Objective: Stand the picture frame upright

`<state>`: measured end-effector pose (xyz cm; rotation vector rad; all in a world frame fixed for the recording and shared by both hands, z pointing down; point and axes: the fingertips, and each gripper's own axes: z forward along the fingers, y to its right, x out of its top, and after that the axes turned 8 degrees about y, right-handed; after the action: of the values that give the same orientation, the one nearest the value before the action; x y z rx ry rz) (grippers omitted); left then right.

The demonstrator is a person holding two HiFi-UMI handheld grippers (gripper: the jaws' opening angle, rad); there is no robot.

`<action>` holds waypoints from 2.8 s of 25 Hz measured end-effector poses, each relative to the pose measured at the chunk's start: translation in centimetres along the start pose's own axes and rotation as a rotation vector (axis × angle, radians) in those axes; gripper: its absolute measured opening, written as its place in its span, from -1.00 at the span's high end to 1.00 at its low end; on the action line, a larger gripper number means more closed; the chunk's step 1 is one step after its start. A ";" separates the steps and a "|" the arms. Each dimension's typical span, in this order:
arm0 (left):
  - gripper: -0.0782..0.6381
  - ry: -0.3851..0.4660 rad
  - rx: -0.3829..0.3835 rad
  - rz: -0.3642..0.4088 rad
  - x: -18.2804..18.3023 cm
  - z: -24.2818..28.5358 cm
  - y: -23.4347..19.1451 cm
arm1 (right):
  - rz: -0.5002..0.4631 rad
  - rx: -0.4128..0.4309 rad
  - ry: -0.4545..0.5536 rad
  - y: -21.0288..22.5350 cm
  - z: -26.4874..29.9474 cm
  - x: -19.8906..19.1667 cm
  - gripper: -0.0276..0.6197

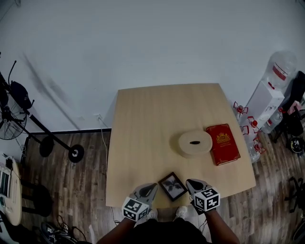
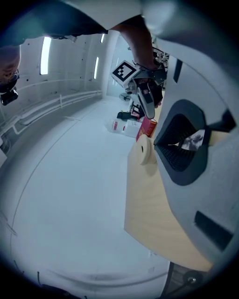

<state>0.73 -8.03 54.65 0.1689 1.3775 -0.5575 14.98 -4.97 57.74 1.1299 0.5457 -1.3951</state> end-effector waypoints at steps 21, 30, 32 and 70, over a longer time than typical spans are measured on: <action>0.78 -0.020 0.191 -0.071 -3.4 -3.9 -2.7 | -0.157 0.098 -0.384 2.2 7.1 -10.0 0.52; 0.78 -0.015 0.213 -0.086 -4.1 -5.0 -2.9 | -0.169 0.108 -0.455 2.5 8.3 -11.6 0.52; 0.78 -0.024 0.215 -0.072 -4.2 -4.9 -3.1 | -0.165 0.107 -0.469 2.7 8.7 -11.9 0.52; 0.78 -0.026 0.236 -0.064 -4.1 -5.6 -2.9 | -0.072 0.044 -0.411 2.6 8.3 -10.4 0.70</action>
<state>-5.92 -7.03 58.01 0.3078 1.2927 -0.7729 13.14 -7.55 70.87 0.8308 0.2624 -1.6538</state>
